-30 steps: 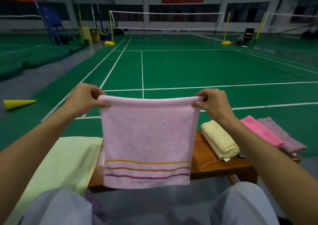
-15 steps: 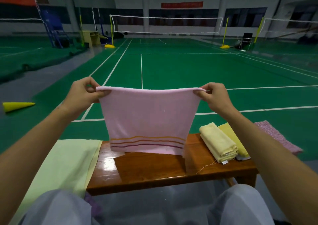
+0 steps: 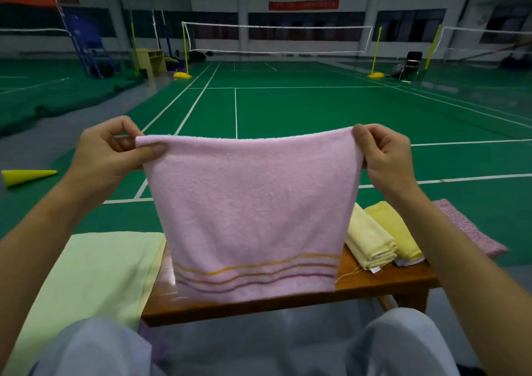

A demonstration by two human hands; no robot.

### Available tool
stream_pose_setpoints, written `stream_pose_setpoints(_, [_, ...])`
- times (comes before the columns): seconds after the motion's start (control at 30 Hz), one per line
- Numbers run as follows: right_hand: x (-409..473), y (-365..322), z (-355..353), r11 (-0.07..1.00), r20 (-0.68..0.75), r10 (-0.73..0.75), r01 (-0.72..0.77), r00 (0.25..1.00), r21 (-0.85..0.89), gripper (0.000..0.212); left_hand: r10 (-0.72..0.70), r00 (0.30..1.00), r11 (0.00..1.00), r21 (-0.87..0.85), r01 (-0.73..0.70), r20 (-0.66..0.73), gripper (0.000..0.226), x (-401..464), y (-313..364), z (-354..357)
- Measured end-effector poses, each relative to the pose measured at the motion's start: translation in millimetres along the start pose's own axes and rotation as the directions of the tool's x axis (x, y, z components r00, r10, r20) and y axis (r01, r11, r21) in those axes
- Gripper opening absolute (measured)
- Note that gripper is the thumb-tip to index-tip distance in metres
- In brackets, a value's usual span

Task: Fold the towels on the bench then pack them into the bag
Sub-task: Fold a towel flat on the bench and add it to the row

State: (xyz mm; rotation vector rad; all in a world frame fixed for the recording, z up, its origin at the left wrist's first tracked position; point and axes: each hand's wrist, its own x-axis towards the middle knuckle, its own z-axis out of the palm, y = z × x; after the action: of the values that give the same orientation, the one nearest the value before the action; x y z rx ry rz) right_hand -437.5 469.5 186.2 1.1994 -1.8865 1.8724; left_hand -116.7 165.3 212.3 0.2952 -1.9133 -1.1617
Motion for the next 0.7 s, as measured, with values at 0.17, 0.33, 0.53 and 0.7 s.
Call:
stream_pose_setpoints(0.17, [8,50,19,0.99,0.039,0.135,-0.133,0.99,-0.046,0.03,-0.148,0.988,0.989,0.005,0.148,0.052,0.027,11,-39,13])
stream_pose_setpoints(0.33, [-7,139,60,0.951,0.133,0.264,-0.234,0.955,-0.201,0.027,-0.36,0.932,0.932,0.066,0.357,0.037,0.029,11,-140,35])
stream_pose_setpoints(0.53, [-24,241,119,0.819,0.189,0.439,-0.305,0.878,-0.487,0.029,-0.553,0.83,0.821,0.123,0.557,-0.072,0.022,17,-258,65])
stream_pose_setpoints(0.7, [-26,287,151,0.663,0.2,0.548,-0.277,0.812,-0.695,0.035,-0.603,0.792,0.756,0.247,0.607,-0.099,0.026,25,-327,78])
